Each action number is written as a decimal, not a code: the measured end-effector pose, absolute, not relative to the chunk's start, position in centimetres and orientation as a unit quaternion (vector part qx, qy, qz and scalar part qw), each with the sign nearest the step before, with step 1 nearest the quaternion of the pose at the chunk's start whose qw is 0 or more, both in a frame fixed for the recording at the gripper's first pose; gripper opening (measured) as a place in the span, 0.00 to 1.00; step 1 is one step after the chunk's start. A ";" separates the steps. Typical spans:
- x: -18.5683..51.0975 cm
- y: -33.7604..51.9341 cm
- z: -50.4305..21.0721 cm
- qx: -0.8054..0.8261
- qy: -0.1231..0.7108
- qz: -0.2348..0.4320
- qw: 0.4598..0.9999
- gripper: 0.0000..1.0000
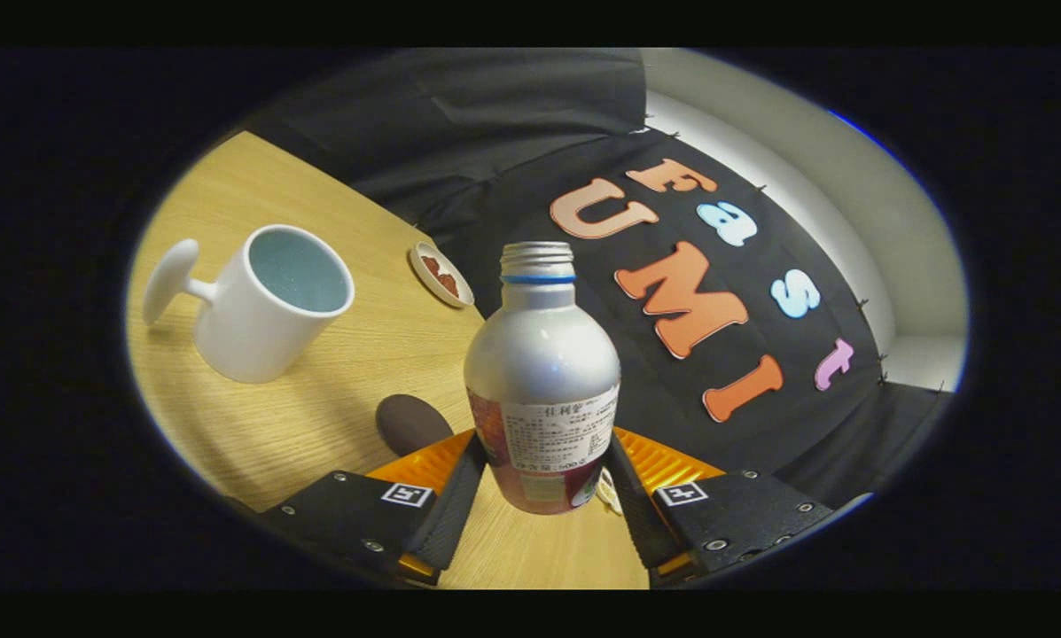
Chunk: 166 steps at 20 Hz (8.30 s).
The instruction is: Take the bottle from table, then pour the juice into the cup, finally place the bottle on the coaster
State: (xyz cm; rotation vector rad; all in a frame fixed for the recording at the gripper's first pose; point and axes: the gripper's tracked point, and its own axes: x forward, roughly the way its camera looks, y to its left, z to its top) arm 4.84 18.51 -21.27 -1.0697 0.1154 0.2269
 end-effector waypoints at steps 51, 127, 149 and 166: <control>6.7 22.8 -17.1 -0.763 -0.099 0.122 0.627 0.76; 6.4 24.4 -17.9 -0.772 -0.125 0.181 0.596 0.76; 8.1 25.2 -15.0 -0.253 0.011 0.260 0.932 0.77; 10.5 22.8 -26.2 -0.072 0.182 0.242 0.950 0.77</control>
